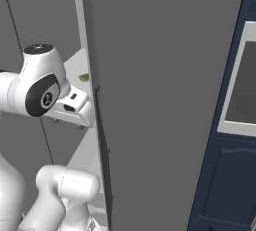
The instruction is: Take the bell pepper and lemon wedge out of the freezer and place them in the tupperware container on the counter. Then put the tupperware containing the vegetables back in the freezer.
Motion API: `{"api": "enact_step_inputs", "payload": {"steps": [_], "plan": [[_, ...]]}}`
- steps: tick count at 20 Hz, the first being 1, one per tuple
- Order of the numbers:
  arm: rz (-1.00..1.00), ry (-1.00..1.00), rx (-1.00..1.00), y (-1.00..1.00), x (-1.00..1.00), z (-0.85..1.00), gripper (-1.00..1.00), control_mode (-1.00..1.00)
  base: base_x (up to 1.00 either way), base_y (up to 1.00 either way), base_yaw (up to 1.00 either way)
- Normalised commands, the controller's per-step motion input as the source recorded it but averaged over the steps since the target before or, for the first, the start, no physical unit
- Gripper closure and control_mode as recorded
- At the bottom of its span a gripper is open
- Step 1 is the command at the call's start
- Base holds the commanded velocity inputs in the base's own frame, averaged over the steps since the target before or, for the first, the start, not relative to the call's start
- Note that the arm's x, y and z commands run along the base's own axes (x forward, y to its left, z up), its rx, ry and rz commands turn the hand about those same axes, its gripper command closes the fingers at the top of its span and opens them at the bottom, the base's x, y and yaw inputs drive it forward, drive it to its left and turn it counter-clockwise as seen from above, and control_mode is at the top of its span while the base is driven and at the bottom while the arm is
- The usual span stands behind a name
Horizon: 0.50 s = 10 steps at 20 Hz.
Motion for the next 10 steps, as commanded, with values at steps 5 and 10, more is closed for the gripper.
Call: {"api": "enact_step_inputs", "payload": {"steps": [5,10], "plan": [[0.0,0.0,0.0,0.0,0.0,0.0,-1.0,1.0,0.48,0.48,0.03],[0.01,-0.04,-0.06,0.42,0.02,0.12,-1.0,-1.0,0.03,0.1,0.01]]}}
